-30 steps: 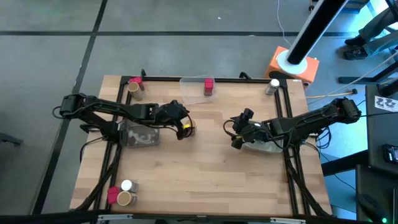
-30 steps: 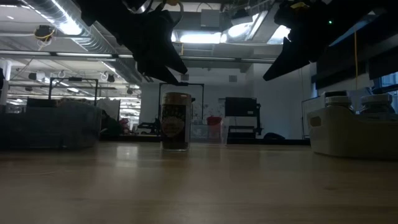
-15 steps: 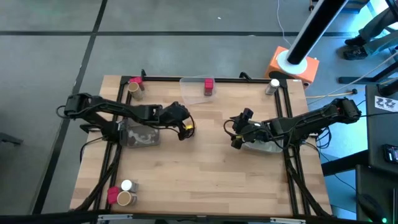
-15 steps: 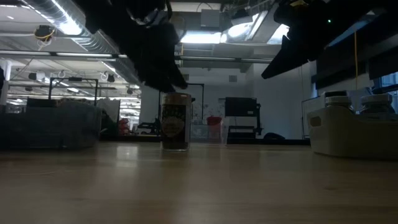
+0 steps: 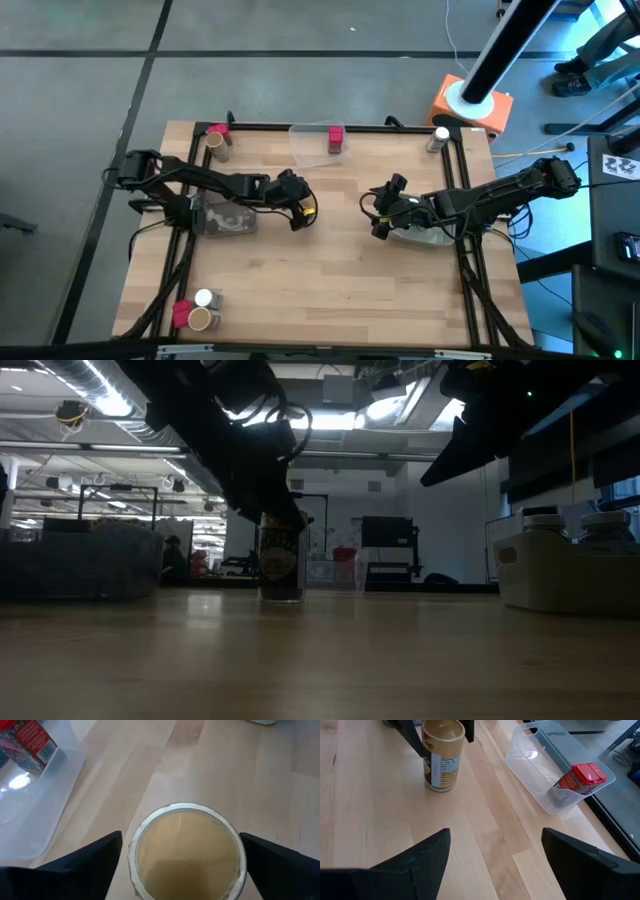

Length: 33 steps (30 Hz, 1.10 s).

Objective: Sort spices by type
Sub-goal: Put the middle brown spice bottle into the black bin

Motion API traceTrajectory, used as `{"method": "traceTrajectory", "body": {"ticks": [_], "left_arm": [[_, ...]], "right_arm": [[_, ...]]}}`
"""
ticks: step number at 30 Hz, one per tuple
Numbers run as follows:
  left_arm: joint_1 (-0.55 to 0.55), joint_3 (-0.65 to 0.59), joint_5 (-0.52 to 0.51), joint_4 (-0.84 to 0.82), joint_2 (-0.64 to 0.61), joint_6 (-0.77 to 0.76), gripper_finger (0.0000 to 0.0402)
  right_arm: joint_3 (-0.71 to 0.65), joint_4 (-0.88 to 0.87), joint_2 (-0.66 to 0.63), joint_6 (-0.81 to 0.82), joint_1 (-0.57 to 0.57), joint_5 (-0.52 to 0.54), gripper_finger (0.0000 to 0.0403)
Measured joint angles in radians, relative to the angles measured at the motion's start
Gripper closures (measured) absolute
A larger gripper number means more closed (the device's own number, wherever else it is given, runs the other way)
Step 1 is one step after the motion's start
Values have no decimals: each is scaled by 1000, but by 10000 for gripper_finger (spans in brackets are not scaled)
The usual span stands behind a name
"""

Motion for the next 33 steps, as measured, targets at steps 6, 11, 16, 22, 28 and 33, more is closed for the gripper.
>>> {"method": "traceTrajectory", "body": {"ticks": [6, 11, 16, 22, 28, 33], "left_arm": [[1, 0, 0, -6, 0, -5, 112], [-1, 0, 0, -7, 0, -11, 140], [-21, -1, -1, -22, -16, -50, 140], [-64, -2, -43, -103, -143, -122, 137], [-115, -1, -96, -272, -344, -176, 138], [-131, -1, -140, -451, -519, -248, 135]], "right_arm": [[0, 4, 0, 0, 0, 0, 89], [0, 6, 0, 0, 0, 0, 89], [0, 4, 0, 0, 0, -1, 89], [0, 1, 0, -3, 0, -17, 89], [0, 4, 0, -3, 0, -16, 89], [0, 3, 0, -3, 0, -19, 89]]}}
